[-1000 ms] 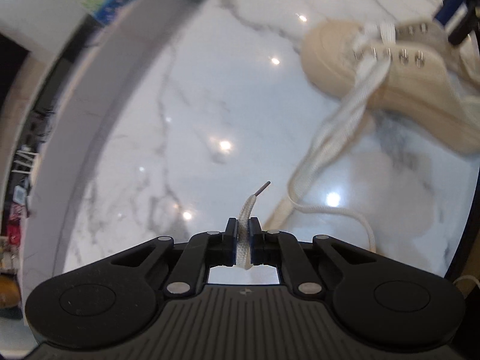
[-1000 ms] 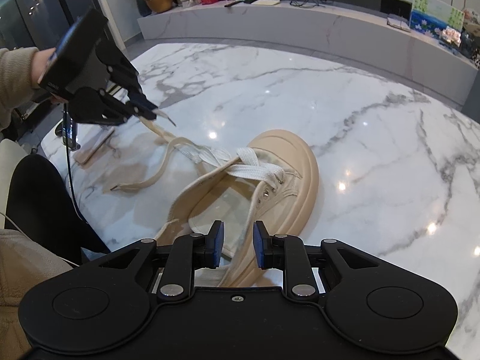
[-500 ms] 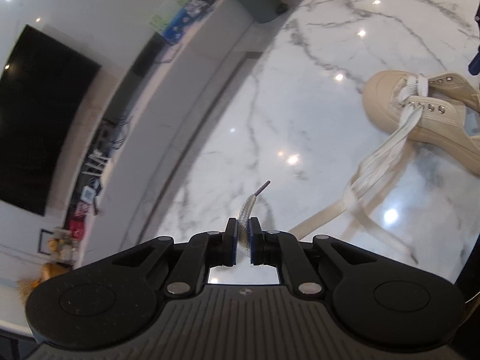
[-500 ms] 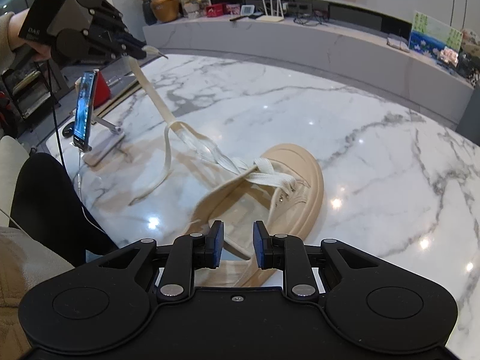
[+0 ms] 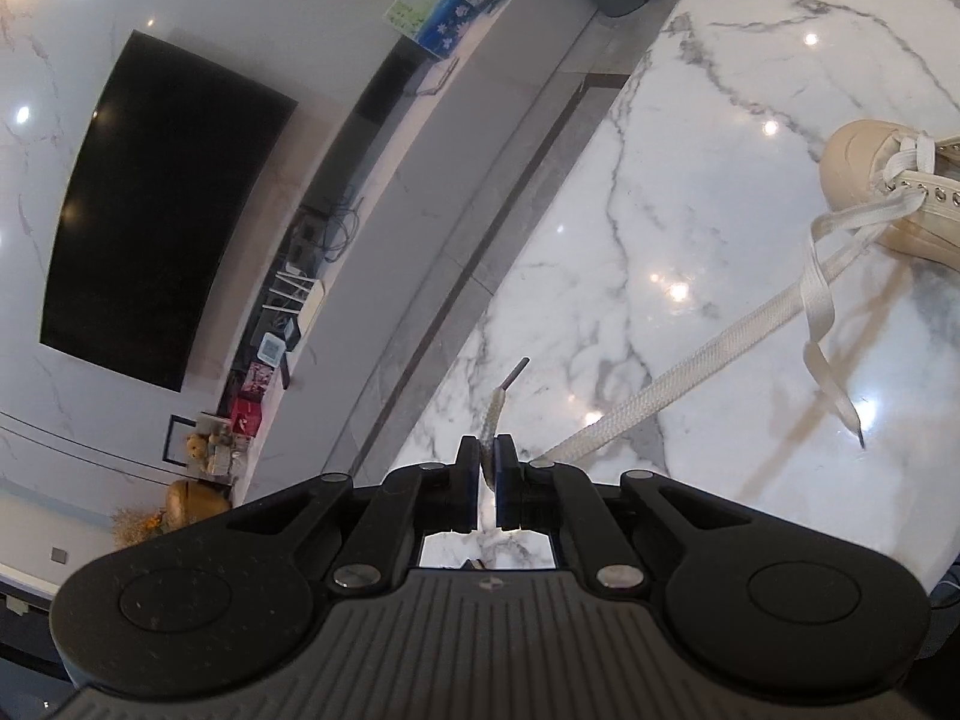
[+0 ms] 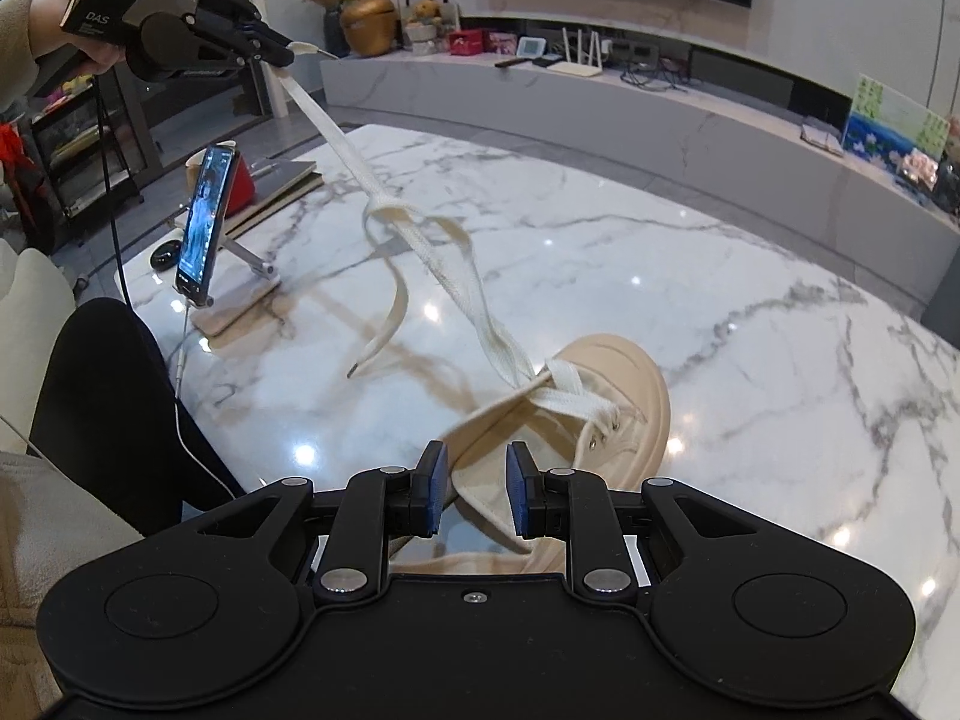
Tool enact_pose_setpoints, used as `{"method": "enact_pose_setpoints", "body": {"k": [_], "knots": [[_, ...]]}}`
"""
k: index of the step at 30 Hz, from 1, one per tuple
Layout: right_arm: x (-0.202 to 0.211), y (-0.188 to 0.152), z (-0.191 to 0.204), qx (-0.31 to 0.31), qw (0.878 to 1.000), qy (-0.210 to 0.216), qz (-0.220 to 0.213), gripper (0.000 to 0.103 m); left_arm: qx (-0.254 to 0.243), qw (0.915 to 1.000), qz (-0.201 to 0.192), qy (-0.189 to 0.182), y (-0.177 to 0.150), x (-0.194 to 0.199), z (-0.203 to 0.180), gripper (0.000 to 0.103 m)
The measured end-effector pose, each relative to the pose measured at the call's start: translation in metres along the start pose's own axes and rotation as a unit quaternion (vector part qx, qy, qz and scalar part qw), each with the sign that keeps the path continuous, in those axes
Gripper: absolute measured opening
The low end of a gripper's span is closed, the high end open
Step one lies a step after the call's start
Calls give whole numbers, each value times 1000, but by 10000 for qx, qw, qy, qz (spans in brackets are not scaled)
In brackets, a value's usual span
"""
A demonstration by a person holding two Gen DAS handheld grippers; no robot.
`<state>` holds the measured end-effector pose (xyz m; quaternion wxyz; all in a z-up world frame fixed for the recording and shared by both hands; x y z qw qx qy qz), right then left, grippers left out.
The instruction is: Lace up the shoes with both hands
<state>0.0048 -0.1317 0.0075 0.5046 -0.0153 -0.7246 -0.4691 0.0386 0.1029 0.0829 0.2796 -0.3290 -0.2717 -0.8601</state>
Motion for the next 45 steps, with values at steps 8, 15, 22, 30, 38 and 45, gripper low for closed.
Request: {"method": "enact_pose_setpoints", "body": {"k": [8,15,22,30,38,45], "knots": [[-2,3,-2,19,10000,-21,1,20,105,9984,-251,497,12,8,9,4],[-10,13,-7,49,10000,19,-50,20,-56,9971,-338,674,29,9,10,3],[-46,38,-10,216,9992,327,13,20,-58,9978,-313,574,36,9,12,3],[-78,49,7,601,9947,800,253,20,-77,9988,-150,458,35,-7,14,3],[-81,40,23,852,9890,1141,392,20,-166,9994,-146,284,37,-19,4,4],[-59,23,16,590,9927,997,345,21,-150,9983,-549,-112,43,-4,-7,4]]}}
Point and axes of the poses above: each gripper's, at about its wrist camera, not at the fingertips, and x roughly against the way its jaws point, z to its left, y to its top, the point moved 4 cm from there along -x, roughly the way its jaws point, and after that the axes turned 9 degrees about -y, right-handed, at the moved point
